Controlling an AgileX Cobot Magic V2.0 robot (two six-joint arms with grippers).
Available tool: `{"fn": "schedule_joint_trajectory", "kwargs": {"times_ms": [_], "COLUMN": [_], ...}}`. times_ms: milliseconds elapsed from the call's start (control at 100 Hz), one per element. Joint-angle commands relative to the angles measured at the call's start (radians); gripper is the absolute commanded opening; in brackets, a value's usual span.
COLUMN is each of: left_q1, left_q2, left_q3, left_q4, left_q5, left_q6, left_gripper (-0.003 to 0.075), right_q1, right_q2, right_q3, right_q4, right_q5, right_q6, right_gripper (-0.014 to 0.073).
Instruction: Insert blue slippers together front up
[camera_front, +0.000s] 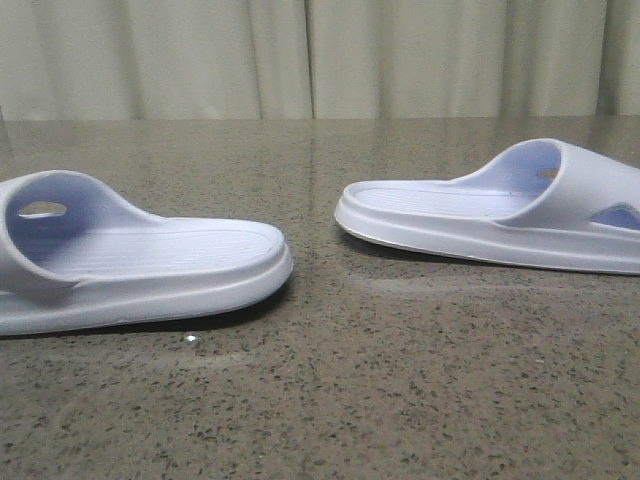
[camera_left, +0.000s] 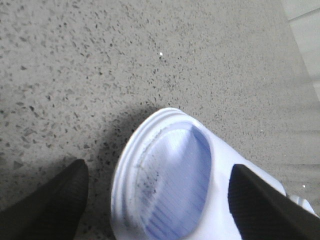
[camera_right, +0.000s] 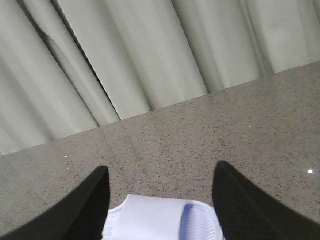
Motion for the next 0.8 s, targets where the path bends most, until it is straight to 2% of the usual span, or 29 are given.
{"fn": "schedule_joint_trajectory", "kwargs": {"times_ms": [0, 330, 790], "left_q1": [-0.016, -0.016, -0.016], "left_q2": [0.009, 0.009, 0.009], "left_q3": [-0.021, -0.021, -0.021], "left_q4": [-0.035, -0.077, -0.17], "left_q5": [-0.016, -0.03, -0.066], "left_q6": [-0.003, -0.003, -0.003], "left_gripper": [0.0518, 0.0457, 0.0456], "right_q1": [-0.005, -0.005, -0.005], "right_q2": [0.02, 0.02, 0.02], "right_q3": [-0.038, -0.038, -0.038], "right_q4": [0.006, 0.007, 0.008], "right_q5": [-0.088, -0.089, -0.097], "right_q6": [-0.003, -0.003, -0.003], "right_gripper": [0.0386, 0.0386, 0.0386]}}
